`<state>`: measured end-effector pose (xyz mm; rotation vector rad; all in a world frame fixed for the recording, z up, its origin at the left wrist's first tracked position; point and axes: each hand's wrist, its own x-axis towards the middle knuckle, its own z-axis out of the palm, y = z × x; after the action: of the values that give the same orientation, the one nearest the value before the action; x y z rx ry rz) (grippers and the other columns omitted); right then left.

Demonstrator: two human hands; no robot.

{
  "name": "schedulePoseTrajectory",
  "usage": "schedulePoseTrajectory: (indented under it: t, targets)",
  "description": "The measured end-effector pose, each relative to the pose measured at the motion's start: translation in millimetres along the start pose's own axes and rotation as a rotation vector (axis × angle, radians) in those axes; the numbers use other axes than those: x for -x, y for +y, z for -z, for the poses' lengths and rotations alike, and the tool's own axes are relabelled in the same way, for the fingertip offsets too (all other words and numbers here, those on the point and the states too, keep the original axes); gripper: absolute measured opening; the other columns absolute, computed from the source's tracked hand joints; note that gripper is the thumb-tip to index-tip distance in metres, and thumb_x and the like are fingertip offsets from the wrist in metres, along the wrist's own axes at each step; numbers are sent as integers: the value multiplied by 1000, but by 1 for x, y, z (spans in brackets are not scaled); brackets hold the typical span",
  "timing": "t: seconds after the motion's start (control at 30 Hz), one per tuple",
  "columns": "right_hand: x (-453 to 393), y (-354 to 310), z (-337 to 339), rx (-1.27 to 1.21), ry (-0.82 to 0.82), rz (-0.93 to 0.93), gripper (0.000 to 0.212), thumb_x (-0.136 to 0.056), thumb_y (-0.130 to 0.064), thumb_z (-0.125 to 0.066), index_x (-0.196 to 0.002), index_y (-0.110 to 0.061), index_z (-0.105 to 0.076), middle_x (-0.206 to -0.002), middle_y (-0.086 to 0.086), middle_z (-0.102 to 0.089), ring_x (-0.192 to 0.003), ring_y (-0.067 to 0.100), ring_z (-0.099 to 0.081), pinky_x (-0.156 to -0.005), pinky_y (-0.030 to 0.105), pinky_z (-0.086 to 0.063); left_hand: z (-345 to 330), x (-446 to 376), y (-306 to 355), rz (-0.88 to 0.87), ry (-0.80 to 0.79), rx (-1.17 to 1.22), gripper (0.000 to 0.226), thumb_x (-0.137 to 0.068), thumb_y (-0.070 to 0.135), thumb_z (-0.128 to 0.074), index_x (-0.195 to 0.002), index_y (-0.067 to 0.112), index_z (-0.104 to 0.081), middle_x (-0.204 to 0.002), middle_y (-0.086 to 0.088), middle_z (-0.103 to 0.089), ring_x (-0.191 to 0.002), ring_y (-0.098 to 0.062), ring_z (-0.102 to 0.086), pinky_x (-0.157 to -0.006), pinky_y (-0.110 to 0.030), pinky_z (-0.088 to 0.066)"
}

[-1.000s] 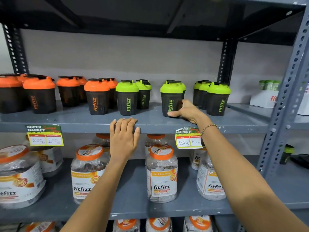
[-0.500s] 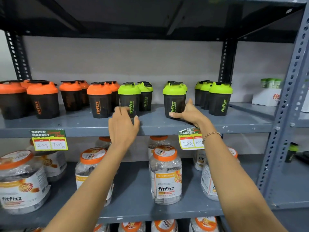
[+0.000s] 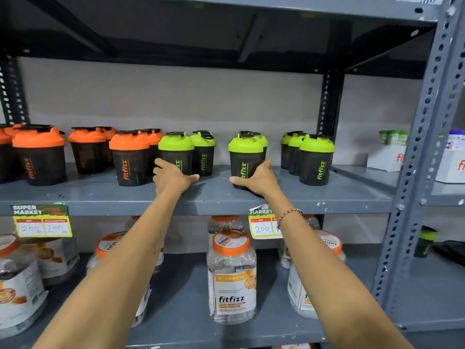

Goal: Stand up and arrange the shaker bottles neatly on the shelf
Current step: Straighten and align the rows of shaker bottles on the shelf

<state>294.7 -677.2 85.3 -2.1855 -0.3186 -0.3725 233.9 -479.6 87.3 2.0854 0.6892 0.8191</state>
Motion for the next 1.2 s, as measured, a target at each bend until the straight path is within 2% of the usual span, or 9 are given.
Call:
schedulePoseTrajectory:
  t: [0.13,0.27,0.33,0.47,0.57,0.7,0.87,1.07,1.2]
  targets:
    - [-6,7,10,-77,2,-40,92,-59,-40,-86,-126,-2,-38,-131,16,-51,-120,32,-50,-97,41,-47,2,2,2,7,23,-13,92,-74,25,-79,-137,-1,-18,-141,-27,-36,-127,-44,-40,-101,-49,-37]
    - [-11,18,25,-51,32,-96,80,-60,-34,-83,-122,0,-47,-126,17,-54,-116,31,-53,-92,38,-50,-1,9,6,-50,-48,-49,86,-78,26,-76,-135,-3,-20,-141,-26,-37,-126,-43,-42,-100,-46,-37]
    - [-12,21,30,-48,42,-111,82,-63,-31,-80,-127,3,-41,-130,19,-50,-118,33,-50,-93,39,-49,-6,12,12,-90,-113,-41,84,-79,26,-76,-134,-4,-20,-140,-26,-39,-125,-42,-44,-100,-45,-39]
    - [-15,14,31,-35,4,-134,94,-71,-29,-75,-137,6,-17,-143,24,-31,-129,38,-38,-99,43,-40,-17,16,25,-110,-195,-15,81,-80,24,-74,-132,-4,-19,-139,-25,-41,-126,-40,-45,-103,-45,-39]
    - [-15,9,22,-49,11,-142,93,-73,-30,-75,-134,3,-13,-145,25,-23,-132,39,-32,-102,42,-37,-23,18,28,-96,-191,25,83,-78,24,-75,-133,-3,-20,-140,-25,-37,-128,-39,-42,-105,-45,-39]
    - [-13,13,11,-30,98,-93,84,-73,-22,-76,-129,-1,-17,-138,24,-30,-126,41,-38,-97,41,-41,-28,21,27,-97,-139,25,92,-72,33,-81,-133,-1,-20,-139,-24,-35,-126,-40,-42,-103,-46,-40]
    - [-14,17,10,3,72,-37,83,-73,-28,-79,-126,0,-22,-139,20,-34,-126,39,-42,-100,43,-40,-32,22,22,-144,-74,-12,78,-76,28,-77,-127,-1,-26,-134,-25,-42,-119,-43,-48,-93,-45,-42]
    - [-10,16,11,45,52,-31,83,-73,-31,-78,-127,-1,-23,-137,19,-38,-125,37,-43,-98,43,-41,-31,24,18,-149,-61,-33,80,-73,29,-80,-126,-1,-28,-132,-24,-46,-118,-42,-50,-94,-46,-43]
    - [-9,17,13,34,49,-34,82,-74,-29,-75,-129,1,-22,-134,19,-43,-122,37,-46,-96,43,-44,-30,24,16,-157,-39,-54,72,-75,25,-78,-122,-3,-32,-128,-25,-50,-116,-43,-51,-89,-45,-44]
